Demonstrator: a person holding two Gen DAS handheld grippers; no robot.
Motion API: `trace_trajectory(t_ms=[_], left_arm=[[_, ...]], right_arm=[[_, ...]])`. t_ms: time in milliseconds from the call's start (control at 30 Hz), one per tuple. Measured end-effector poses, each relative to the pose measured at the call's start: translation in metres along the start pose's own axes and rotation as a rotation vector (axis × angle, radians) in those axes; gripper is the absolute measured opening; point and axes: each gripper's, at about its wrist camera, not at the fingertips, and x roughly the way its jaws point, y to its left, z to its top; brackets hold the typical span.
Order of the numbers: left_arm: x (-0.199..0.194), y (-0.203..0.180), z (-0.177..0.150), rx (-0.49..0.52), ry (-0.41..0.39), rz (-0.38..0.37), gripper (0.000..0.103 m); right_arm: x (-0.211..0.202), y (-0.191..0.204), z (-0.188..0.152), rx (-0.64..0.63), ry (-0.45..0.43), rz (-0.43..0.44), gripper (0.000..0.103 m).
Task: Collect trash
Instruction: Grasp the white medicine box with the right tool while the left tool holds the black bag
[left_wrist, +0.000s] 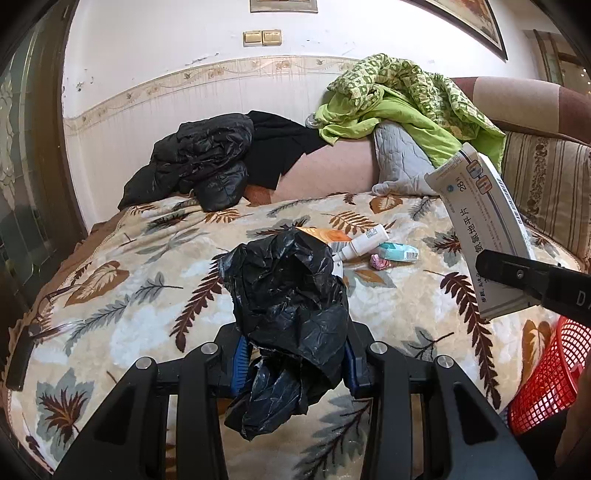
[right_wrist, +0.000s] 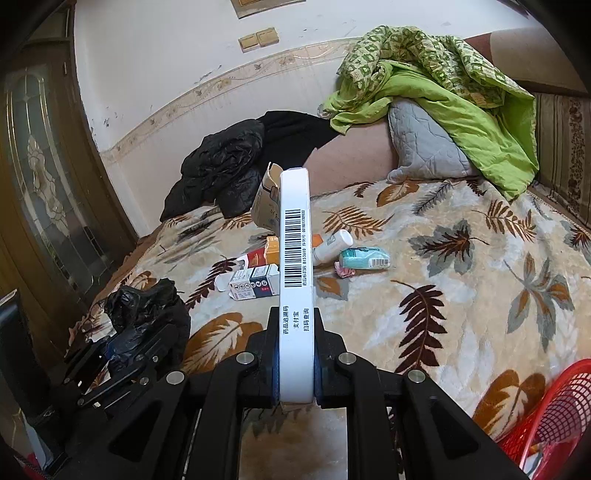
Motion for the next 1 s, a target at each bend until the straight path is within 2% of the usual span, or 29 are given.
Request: trace_trajectory(t_ms=[1000], left_arm=[[0.01,-0.005,0.0,0.014,0.01,-0.014,0.039]], right_arm=[[0.008,-0.003,-0.001,-0.002,0.014,0.004,0.014]])
